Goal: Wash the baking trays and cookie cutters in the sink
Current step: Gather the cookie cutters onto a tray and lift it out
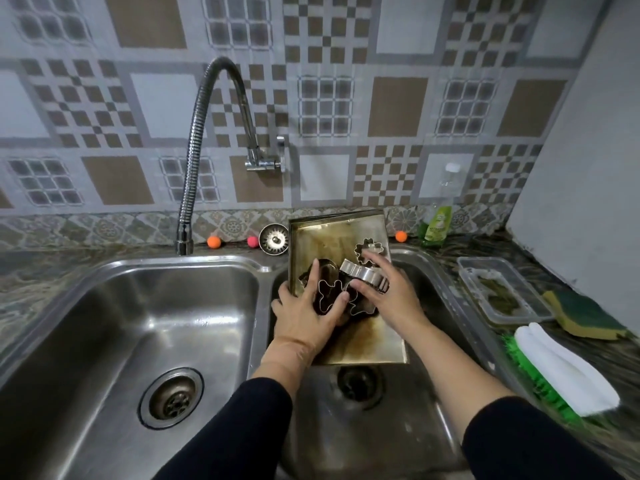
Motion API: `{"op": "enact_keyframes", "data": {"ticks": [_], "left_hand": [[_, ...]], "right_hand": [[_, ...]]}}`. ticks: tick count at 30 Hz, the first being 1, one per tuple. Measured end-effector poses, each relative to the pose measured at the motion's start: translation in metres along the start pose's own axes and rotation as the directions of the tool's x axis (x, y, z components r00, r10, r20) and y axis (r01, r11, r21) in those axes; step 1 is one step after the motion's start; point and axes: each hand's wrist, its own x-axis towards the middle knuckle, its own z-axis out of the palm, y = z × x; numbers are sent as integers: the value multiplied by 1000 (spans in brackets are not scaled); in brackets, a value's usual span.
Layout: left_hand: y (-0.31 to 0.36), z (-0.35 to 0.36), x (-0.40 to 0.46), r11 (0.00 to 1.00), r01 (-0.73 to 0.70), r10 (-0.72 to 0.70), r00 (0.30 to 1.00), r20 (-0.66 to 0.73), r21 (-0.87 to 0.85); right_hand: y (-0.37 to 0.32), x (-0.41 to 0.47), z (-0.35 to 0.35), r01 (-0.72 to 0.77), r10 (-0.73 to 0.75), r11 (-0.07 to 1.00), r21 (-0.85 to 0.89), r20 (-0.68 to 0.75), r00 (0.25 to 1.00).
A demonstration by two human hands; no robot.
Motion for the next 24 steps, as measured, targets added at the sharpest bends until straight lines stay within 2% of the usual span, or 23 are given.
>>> {"op": "enact_keyframes", "data": {"ticks": [4, 16, 24], "left_hand": [[15, -20, 3, 994, -104, 100, 984, -146, -20], [51, -60, -2, 916, -320, 236, 919, -316, -244], [72, -83, -4, 863, -410, 294, 882, -368, -295]], "right_hand": [[-38, 4, -11, 112, -117, 990, -84, -64, 991], [-126, -10, -41, 268, -306, 928, -260, -119, 945], [-160, -19, -54, 323, -389, 892, -316, -174, 905]]}}
